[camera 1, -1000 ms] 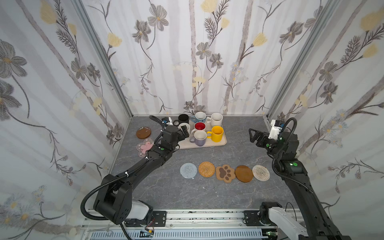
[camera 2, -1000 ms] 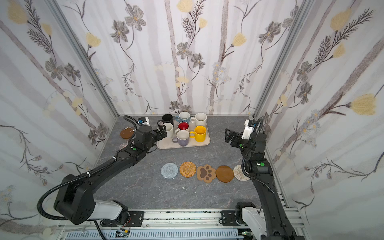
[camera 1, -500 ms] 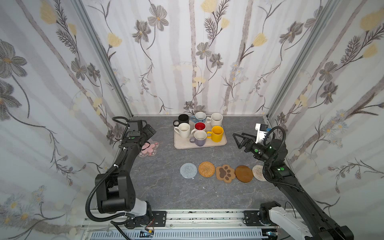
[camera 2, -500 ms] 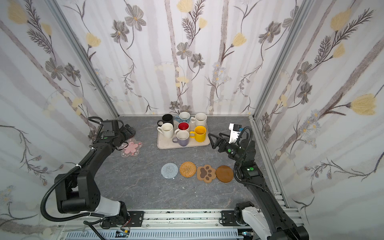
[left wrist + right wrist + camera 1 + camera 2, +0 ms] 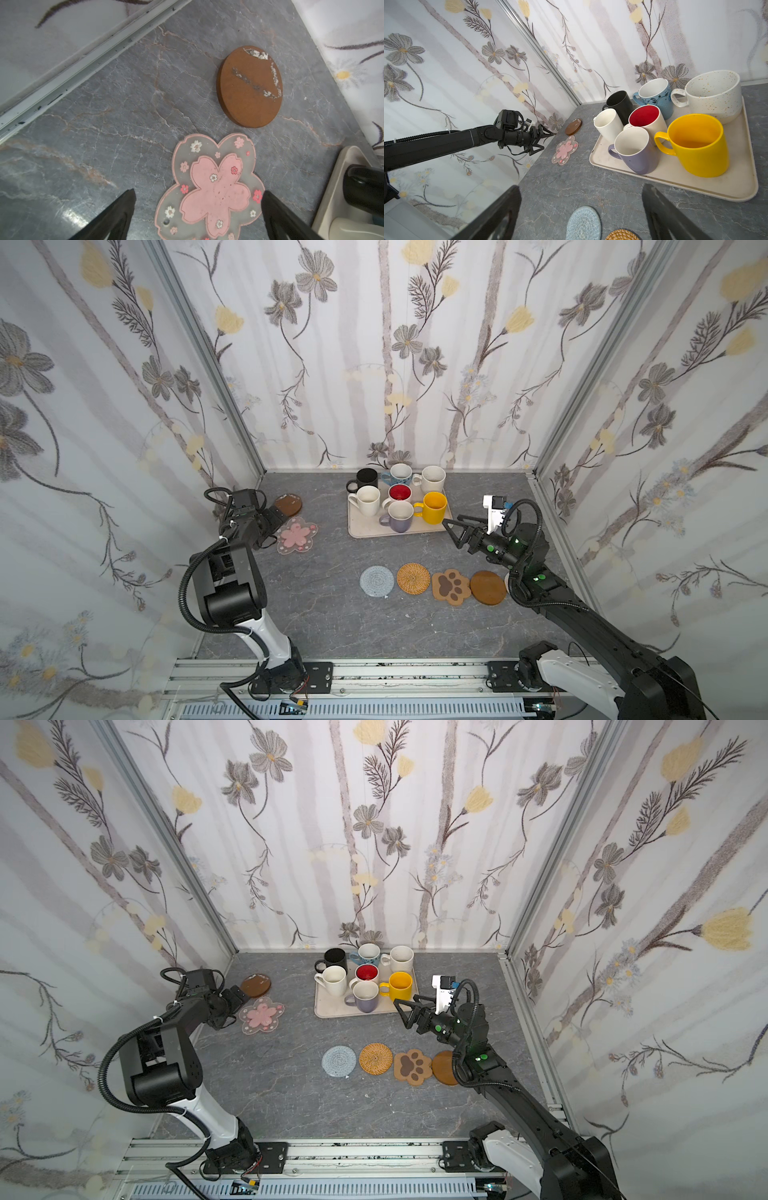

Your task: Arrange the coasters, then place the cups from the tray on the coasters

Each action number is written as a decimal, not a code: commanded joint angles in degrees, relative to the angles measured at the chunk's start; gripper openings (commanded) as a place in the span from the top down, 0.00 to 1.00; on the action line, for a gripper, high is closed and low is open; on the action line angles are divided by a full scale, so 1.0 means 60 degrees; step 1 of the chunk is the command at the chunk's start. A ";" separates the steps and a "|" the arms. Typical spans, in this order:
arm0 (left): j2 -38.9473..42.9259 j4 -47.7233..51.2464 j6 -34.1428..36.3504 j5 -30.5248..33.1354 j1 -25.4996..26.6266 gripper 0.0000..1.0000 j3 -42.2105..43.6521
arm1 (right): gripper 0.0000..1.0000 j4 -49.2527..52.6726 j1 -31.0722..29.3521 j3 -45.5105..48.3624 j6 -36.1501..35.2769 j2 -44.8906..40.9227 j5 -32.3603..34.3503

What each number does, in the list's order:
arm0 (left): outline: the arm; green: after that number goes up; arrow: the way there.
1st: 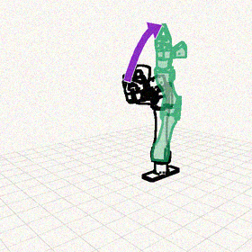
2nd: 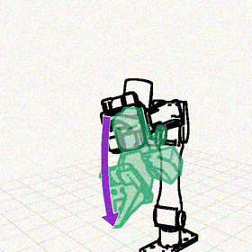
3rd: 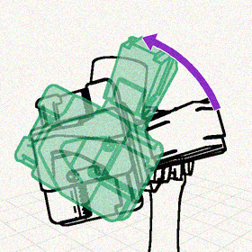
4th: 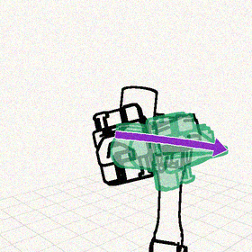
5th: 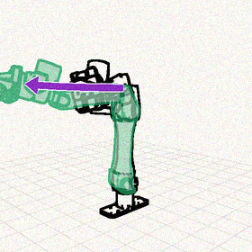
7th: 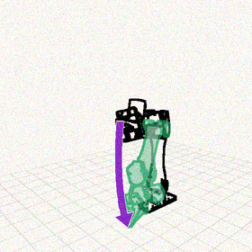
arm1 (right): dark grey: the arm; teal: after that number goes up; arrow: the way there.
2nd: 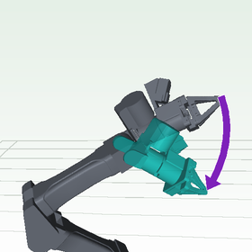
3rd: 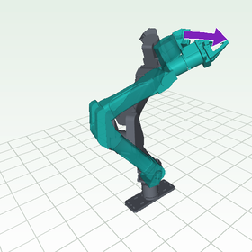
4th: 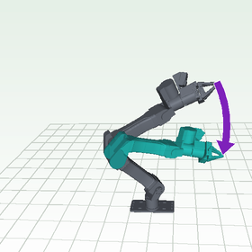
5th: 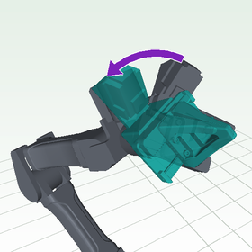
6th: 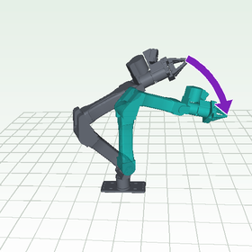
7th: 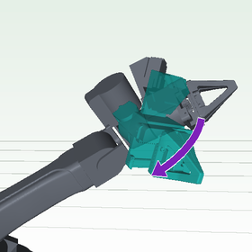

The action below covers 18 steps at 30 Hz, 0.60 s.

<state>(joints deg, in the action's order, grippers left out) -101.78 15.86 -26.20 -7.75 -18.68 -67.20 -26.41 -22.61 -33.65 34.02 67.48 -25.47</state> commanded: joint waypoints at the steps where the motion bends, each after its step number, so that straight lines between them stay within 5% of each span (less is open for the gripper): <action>1: -0.0361 0.0024 0.0577 -0.0017 -0.0037 0.04 -0.0288 | 0.09 -0.0616 -0.0086 -0.0089 0.0033 0.0170 0.0075; 18: -0.1953 -0.0001 0.0857 -0.0517 -0.0095 0.15 -0.0958 | 0.11 -0.0958 -0.0187 -0.0071 0.0179 0.0589 -0.0076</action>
<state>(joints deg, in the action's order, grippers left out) -112.57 16.08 -21.39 -9.98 -19.22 -72.47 -28.93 -23.73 -33.65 34.50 70.91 -25.36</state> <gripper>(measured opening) 0.853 0.895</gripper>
